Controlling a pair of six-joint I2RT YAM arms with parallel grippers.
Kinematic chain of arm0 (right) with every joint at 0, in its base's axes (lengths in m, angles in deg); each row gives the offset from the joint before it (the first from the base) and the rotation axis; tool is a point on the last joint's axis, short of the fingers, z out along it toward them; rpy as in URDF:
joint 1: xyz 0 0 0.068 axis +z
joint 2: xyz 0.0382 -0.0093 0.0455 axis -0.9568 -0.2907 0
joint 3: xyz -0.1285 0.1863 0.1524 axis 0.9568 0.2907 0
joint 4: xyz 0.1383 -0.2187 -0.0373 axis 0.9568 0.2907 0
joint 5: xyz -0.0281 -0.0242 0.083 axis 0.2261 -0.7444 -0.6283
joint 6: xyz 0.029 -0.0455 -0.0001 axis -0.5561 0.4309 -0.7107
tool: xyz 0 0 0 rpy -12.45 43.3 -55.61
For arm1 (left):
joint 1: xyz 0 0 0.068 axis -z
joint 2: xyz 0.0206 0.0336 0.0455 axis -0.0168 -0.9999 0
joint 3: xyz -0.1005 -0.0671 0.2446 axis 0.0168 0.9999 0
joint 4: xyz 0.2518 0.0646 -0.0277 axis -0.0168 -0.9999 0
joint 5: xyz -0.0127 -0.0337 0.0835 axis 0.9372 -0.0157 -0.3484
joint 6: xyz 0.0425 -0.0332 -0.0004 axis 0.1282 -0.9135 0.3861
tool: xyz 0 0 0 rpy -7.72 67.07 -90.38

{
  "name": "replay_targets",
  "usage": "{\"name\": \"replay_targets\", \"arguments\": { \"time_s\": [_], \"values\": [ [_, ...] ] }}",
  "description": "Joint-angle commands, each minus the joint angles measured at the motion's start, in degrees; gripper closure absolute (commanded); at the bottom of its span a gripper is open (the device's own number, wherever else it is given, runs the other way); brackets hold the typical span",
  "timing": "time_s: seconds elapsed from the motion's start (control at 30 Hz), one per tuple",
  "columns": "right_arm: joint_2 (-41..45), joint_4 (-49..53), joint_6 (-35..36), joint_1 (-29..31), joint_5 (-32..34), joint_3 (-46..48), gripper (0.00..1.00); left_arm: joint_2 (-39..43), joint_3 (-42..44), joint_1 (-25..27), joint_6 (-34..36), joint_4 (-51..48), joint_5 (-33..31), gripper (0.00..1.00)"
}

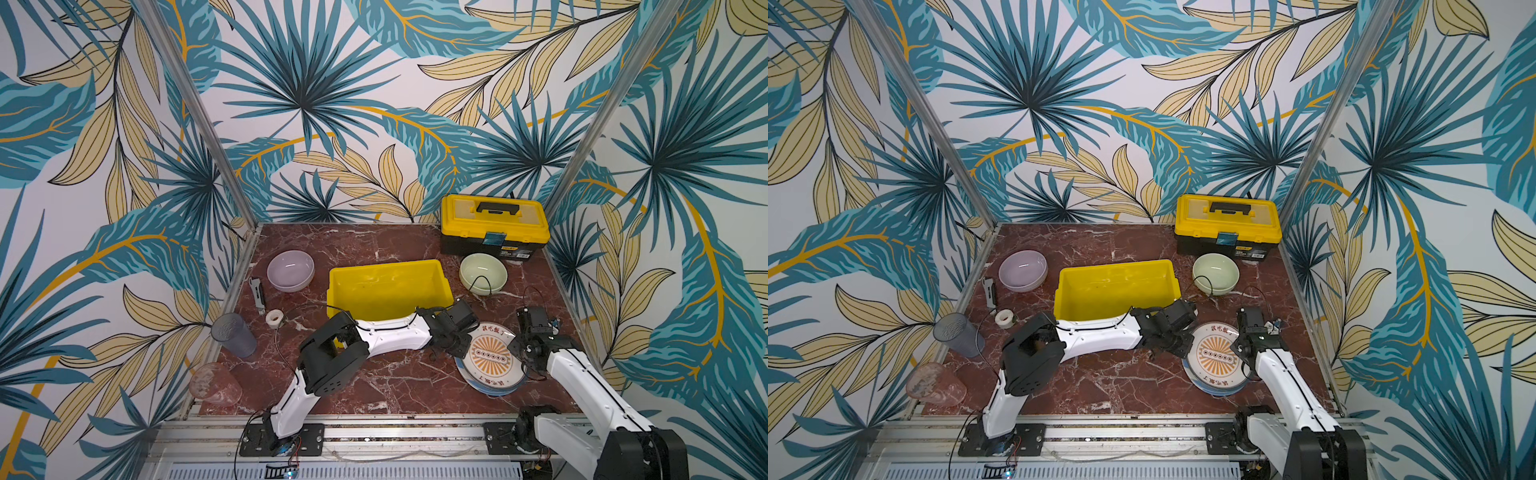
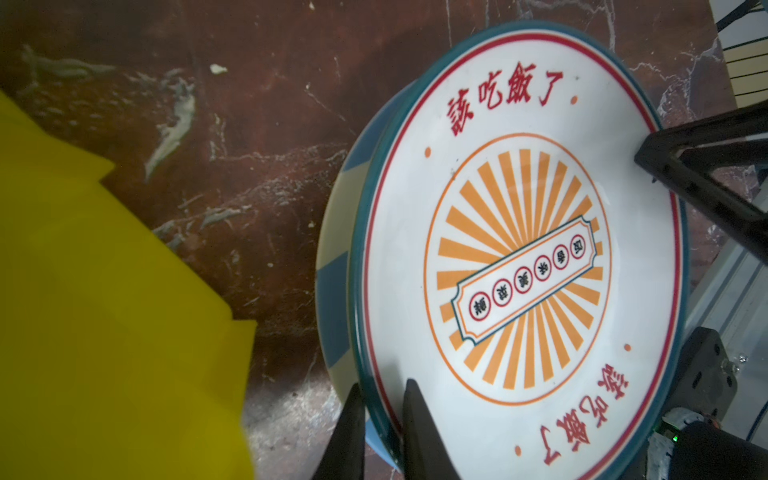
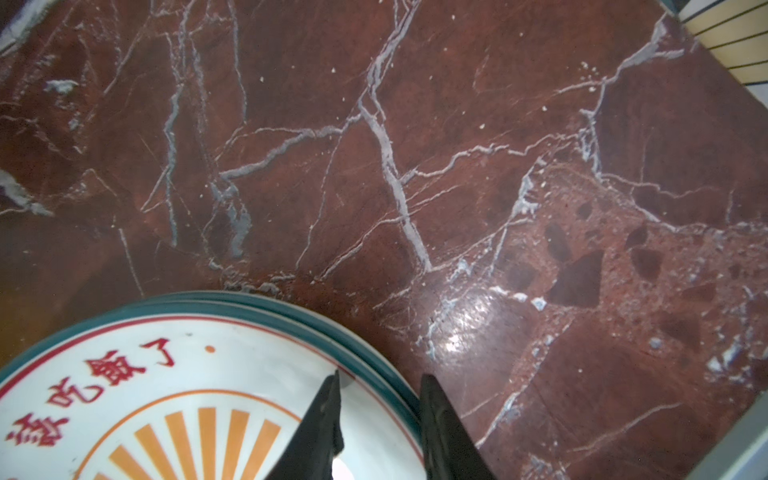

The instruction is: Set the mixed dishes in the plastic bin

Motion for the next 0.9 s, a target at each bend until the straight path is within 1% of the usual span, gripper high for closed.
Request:
{"name": "replay_targets", "arguments": {
  "time_s": [0.0,0.3,0.6,0.87],
  "values": [
    [-1.0,-1.8,-0.9,0.7,-11.4,3.1,0.69,1.2,-0.7,0.8,0.2,0.9,3.6,0.84],
    [1.3,-1.7,-1.7,0.7,-12.9,5.4,0.70,3.7,-1.8,0.8,-1.1,1.5,7.8,0.85],
    [4.8,-0.6,-1.9,0.7,-13.3,6.8,0.71,5.8,-1.3,0.8,-3.3,4.4,11.5,0.84],
    [6.5,-1.4,-1.6,0.7,-14.6,7.5,0.71,5.3,-0.4,0.7,-6.4,8.2,16.1,0.74]
  ]
}}
